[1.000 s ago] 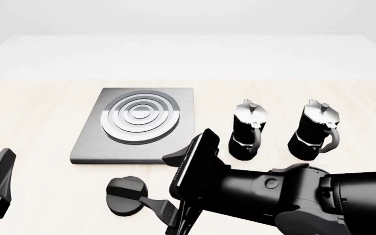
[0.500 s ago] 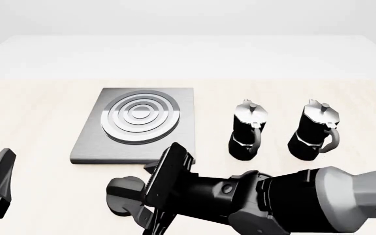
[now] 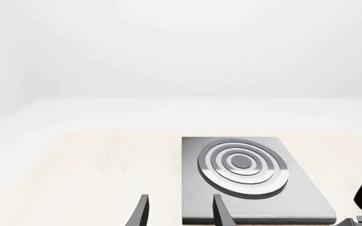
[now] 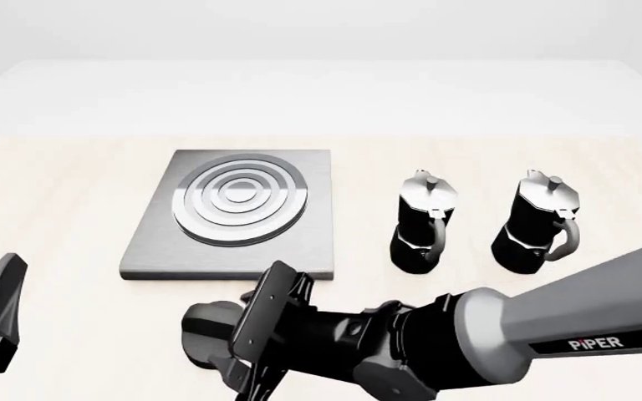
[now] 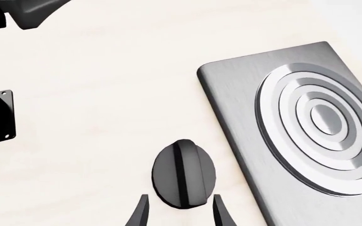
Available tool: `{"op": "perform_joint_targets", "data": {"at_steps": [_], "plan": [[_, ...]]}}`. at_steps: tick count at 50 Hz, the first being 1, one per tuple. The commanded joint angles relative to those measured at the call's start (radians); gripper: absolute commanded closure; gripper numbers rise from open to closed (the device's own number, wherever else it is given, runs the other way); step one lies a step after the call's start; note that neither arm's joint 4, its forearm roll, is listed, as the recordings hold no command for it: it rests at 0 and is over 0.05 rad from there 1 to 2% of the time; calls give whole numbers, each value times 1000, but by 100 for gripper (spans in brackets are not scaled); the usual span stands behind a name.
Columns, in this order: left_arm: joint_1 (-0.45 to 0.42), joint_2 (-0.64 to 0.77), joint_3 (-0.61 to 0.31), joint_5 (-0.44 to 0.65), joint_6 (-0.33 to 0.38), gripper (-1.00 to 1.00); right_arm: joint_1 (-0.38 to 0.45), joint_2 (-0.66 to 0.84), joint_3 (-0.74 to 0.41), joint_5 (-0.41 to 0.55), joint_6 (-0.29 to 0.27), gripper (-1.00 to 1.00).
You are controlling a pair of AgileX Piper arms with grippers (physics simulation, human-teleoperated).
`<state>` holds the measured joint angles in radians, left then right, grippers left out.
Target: Turn off the stove.
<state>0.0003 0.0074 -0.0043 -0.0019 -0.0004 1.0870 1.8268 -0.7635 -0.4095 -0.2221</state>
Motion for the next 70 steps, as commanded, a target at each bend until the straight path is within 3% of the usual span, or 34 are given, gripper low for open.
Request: {"op": "perform_joint_targets", "data": {"at_steps": [1,26,70], "plan": [[0,0,0,0,0,-100,10,54,-22,-16,0,-100],[0,0,0,0,0,-100,5,136,-50,-44,-11,-100],[0,0,0,0,0,-100,77,109,-66,-1,0,-100]]}}
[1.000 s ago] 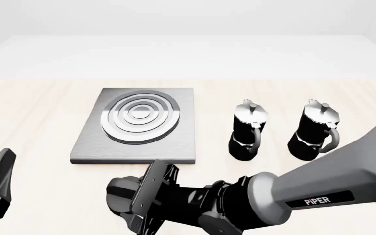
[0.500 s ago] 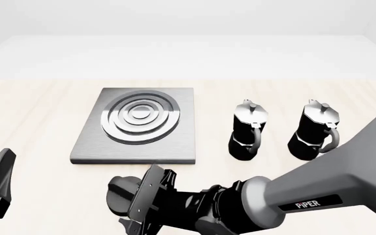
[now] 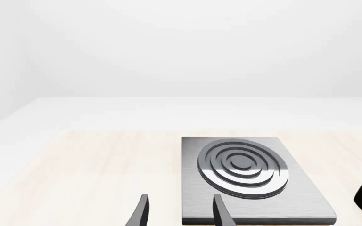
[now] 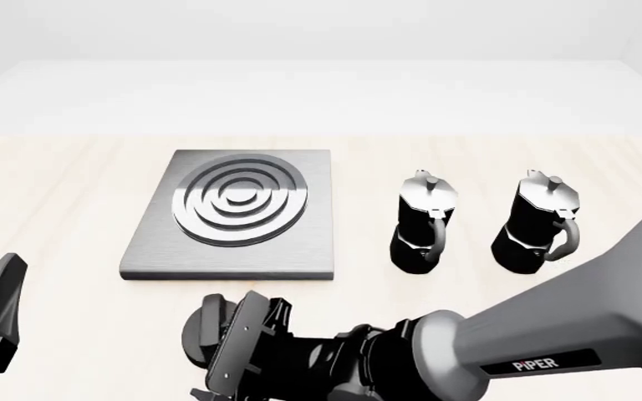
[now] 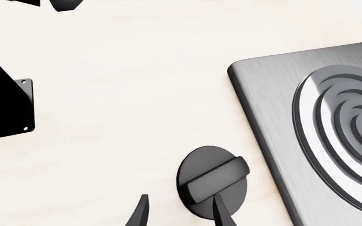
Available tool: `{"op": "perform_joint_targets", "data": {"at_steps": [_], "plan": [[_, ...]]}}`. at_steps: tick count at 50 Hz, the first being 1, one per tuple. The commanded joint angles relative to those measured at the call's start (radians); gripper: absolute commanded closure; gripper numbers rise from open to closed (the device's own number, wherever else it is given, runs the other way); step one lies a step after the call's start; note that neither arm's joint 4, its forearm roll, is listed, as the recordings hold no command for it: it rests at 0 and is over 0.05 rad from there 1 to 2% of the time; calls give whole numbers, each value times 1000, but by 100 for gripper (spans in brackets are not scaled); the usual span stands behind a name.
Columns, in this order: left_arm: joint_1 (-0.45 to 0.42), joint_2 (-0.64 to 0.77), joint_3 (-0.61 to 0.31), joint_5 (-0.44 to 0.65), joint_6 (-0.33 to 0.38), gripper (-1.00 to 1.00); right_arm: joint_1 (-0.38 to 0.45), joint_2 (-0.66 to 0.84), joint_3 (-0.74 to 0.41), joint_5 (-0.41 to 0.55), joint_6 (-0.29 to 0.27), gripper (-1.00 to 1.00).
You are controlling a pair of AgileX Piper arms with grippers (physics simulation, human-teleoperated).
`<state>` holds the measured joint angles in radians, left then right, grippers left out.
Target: Turn off the stove.
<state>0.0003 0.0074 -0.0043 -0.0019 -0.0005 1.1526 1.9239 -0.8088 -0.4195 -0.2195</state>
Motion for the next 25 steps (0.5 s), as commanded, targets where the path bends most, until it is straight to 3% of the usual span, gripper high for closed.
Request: {"op": "perform_joint_targets", "data": {"at_steps": [1,25], "plan": [[0,0,0,0,0,-100,11,11,-21,9,-3,-100],[0,0,0,0,0,-100,29,22,-61,28,-3,-100]]}}
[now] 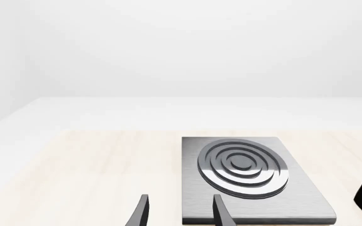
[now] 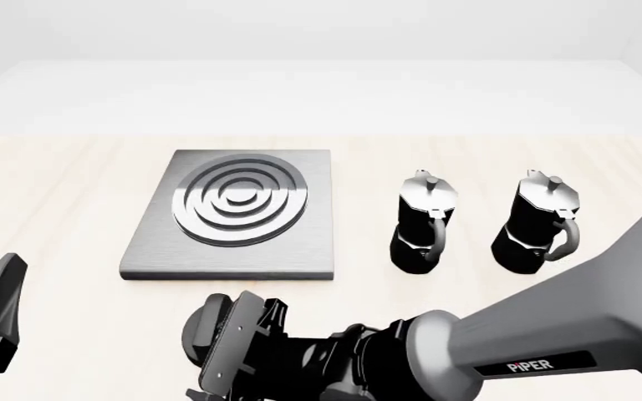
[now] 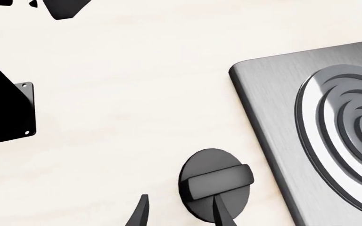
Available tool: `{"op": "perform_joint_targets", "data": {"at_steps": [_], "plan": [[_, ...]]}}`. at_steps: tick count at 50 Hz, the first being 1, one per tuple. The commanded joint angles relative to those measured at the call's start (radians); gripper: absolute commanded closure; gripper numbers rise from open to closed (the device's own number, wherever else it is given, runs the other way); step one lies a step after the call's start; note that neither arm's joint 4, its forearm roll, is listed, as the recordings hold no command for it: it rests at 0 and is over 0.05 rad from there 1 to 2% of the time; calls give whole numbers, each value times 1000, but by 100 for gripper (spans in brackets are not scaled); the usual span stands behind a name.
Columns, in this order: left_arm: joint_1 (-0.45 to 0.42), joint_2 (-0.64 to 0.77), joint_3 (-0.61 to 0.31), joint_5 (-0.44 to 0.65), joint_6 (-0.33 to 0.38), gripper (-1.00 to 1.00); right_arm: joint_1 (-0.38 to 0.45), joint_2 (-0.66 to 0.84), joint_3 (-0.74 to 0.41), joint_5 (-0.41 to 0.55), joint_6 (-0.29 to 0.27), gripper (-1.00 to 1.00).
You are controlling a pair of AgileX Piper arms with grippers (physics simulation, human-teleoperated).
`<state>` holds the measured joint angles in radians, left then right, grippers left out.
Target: Turn off the stove.
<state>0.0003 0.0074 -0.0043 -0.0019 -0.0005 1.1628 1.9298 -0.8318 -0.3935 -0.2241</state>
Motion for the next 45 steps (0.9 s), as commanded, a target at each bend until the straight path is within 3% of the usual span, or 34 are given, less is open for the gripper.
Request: {"op": "perform_joint_targets", "data": {"at_steps": [1,19,45], "plan": [[0,0,0,0,0,-100,21,16,-39,3,3,-100],[0,0,0,0,0,-100,21,-55,34,-3,16,-100],[0,0,0,0,0,-100,-78,-281,251,-3,11,-100]]}}
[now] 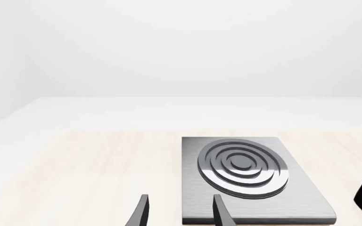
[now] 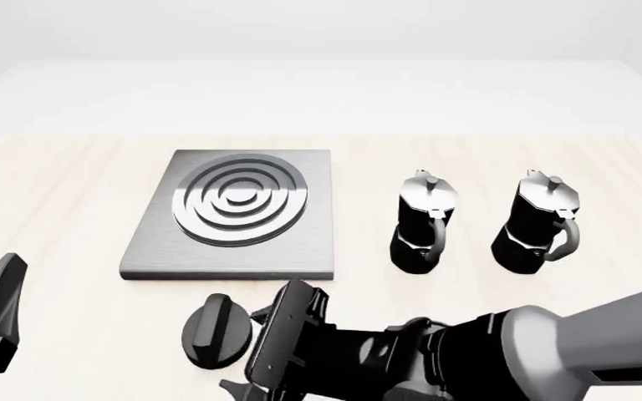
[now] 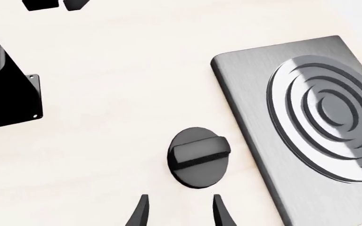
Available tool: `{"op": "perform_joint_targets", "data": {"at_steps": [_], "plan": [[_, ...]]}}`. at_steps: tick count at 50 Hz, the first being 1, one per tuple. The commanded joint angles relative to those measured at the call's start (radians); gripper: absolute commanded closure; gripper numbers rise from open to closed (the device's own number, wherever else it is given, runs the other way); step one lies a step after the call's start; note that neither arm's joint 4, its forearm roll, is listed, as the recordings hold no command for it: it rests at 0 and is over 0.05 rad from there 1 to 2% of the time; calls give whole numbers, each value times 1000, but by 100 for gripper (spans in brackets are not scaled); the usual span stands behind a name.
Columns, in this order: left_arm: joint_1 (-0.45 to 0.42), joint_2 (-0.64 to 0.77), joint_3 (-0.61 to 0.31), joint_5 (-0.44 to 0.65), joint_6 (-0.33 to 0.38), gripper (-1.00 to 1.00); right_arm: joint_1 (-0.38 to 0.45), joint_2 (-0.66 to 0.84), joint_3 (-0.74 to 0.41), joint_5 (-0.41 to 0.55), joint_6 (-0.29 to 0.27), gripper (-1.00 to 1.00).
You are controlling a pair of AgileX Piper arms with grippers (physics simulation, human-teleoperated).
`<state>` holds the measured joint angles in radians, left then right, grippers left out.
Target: Turn off the stove.
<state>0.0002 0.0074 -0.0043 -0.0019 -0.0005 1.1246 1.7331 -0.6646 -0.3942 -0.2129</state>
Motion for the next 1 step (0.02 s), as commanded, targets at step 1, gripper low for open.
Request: {"op": "perform_joint_targets", "data": {"at_steps": [1], "plan": [[0,0,0,0,0,-100,-39,-85,83,-2,0,-100]]}}
